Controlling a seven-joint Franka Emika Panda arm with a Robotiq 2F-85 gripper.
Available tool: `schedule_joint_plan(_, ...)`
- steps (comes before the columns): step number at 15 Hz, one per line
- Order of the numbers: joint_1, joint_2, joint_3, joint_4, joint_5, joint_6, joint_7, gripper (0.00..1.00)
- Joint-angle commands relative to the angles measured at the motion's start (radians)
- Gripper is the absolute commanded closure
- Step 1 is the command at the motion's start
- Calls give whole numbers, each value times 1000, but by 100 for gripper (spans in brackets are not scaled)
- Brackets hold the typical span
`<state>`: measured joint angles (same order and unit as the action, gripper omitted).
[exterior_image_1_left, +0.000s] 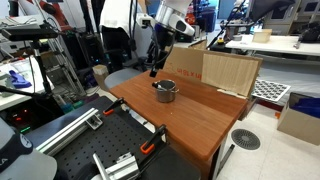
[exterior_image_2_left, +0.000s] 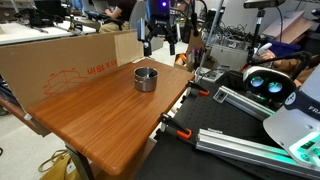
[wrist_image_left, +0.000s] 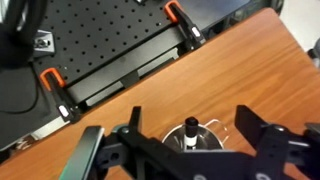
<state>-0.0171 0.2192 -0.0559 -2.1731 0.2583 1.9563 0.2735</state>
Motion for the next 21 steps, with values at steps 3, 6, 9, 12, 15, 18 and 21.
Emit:
schedule_joint_plan(3, 22, 141, 5, 128, -20, -36, 69, 0)
schedule_joint_plan(6, 37, 209, 2, 183, -32, -44, 99, 0)
schedule_joint_plan(9, 49, 263, 0, 228, -44, -51, 120, 0)
schedule_joint_plan(12, 66, 301, 0, 252, -63, -55, 137, 0)
schedule_joint_plan(15, 79, 331, 2, 274, -71, -73, 144, 0)
schedule_joint_plan(18, 85, 346, 2, 293, -74, -89, 143, 26)
schedule_joint_plan(21, 85, 353, 2, 307, -80, -96, 139, 49)
